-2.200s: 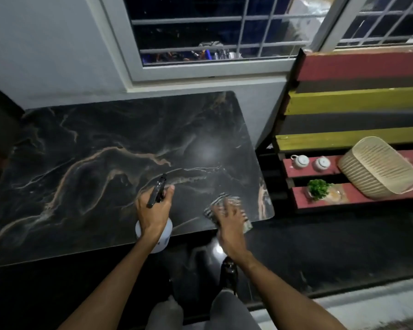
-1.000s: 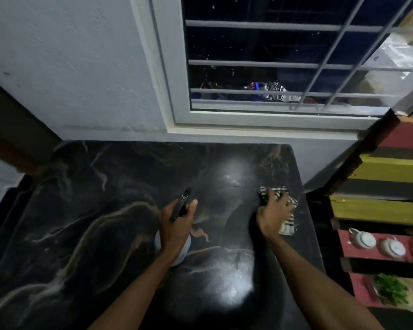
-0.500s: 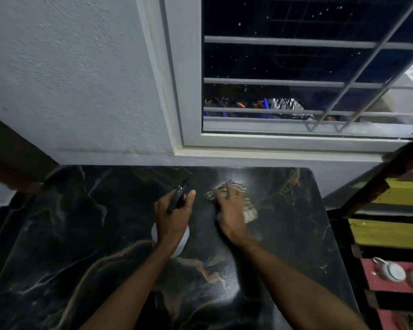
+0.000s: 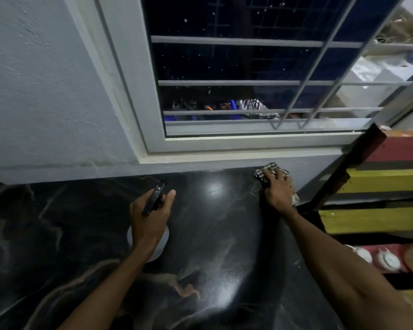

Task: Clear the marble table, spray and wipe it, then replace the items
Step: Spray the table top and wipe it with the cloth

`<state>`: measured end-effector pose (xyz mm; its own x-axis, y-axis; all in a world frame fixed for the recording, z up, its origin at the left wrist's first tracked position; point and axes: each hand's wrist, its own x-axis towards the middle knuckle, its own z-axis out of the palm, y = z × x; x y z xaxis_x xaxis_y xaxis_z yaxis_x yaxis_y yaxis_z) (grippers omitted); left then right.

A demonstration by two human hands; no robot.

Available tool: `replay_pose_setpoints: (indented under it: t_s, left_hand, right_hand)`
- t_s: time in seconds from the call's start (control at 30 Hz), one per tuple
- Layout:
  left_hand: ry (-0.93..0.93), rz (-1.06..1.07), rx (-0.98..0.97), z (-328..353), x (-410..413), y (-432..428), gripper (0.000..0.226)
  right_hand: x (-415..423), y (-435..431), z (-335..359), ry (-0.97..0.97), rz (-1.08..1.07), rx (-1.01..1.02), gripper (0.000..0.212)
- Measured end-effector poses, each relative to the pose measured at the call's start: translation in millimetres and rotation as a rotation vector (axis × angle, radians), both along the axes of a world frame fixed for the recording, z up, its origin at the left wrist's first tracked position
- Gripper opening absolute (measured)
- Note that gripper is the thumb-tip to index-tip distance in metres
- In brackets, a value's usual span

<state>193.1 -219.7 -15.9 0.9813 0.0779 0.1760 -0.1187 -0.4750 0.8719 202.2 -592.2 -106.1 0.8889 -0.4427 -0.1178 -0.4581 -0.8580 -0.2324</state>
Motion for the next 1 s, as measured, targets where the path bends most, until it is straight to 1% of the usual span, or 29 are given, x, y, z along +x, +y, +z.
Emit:
replay_pose_setpoints:
  t_s: [0.07,0.13,0.23,0.33,0.4,0.43,0.5,0.6,0.63,0.67,0.7,0.73,0.77,0.8,0.83,0.87,0.9,0.93,1.0]
  left_hand:
    - [-0.009,-0.012,-0.004,4.4,-12.7,-9.7,0.041]
    - [-0.048,-0.028,0.013,9.6,-23.7,-16.4,0.045]
    - [-0.075,-0.048,0.037,14.7,-48.9,-23.9,0.044]
    - [-0.089,-0.03,0.059,20.7,-83.5,-28.9,0.044]
    - [-0.063,-0.007,0.064,22.9,-106.2,-30.0,0.042]
    - [-0.057,0.011,0.062,24.3,-116.7,-30.4,0.042]
    - [-0.055,0.064,0.068,30.5,-142.6,-29.1,0.043]
    - [0.009,0.15,0.06,37.4,-179.7,-24.8,0.041]
    - [0.019,0.176,0.053,38.9,-193.6,-22.8,0.04]
    - [0.023,0.197,0.052,39.1,-206.0,-19.8,0.038]
    - [0.031,0.208,0.047,38.8,-217.5,-16.8,0.035]
    - [0.035,0.22,0.043,39.3,-229.2,-14.0,0.034]
    - [0.038,0.236,0.04,39.6,-237.4,-12.6,0.033]
    - [0.039,0.26,0.044,40.2,-247.2,-9.5,0.034]
    - [0.037,0.279,0.045,41.5,-254.9,-7.1,0.035]
    - [0.026,0.289,0.045,43.1,-260.2,-5.9,0.035]
    - [0.017,0.296,0.047,44.8,-265.1,-4.0,0.035]
    - [0.017,0.302,0.048,44.4,-268.8,1.5,0.035]
    - [0.01,0.292,0.066,43.3,-269.0,7.6,0.041]
  right_hand:
    - [-29.6,-14.8,-0.2,0.0,-0.103,0.036,0.071]
    - [-56.6,-17.9,0.9,0.001,-0.116,0.071,0.069]
    - [-107.7,3.6,2.3,-0.014,-0.095,0.046,0.076]
    - [-154.6,60.0,5.4,-0.063,-0.002,0.079,0.081]
    - [-181.0,106.9,6.5,-0.094,0.142,0.179,0.08]
    - [-194.4,128.6,6.1,-0.093,0.246,0.233,0.075]
    - [-227.7,163.4,8.7,-0.096,0.521,0.319,0.059]
    - [-278.4,180.7,5.4,-0.101,0.906,0.341,0.052]
    - [-293.9,175.7,2.6,-0.094,0.993,0.325,0.054]
    - [-304.1,166.3,-2.4,-0.101,1.02,0.301,0.058]
    - [-310.2,155.1,-5.4,-0.138,0.963,0.284,0.064]
    - [-312.7,143.1,-7.4,-0.179,0.823,0.289,0.069]
    - [-310.2,132.2,-6.5,-0.203,0.628,0.317,0.073]
    - [-307.2,126.7,-1.8,-0.191,0.44,0.343,0.075]
    - [-302.5,125.8,2.5,-0.159,0.303,0.336,0.074]
    - [-298.2,130.2,9.3,-0.127,0.246,0.295,0.074]
    - [-296.5,140.7,12.4,-0.095,0.276,0.255,0.074]
    - [-296.8,155.1,14.0,-0.059,0.354,0.246,0.076]
    - [-298.7,171.8,8.3,0.012,0.597,0.265,0.079]
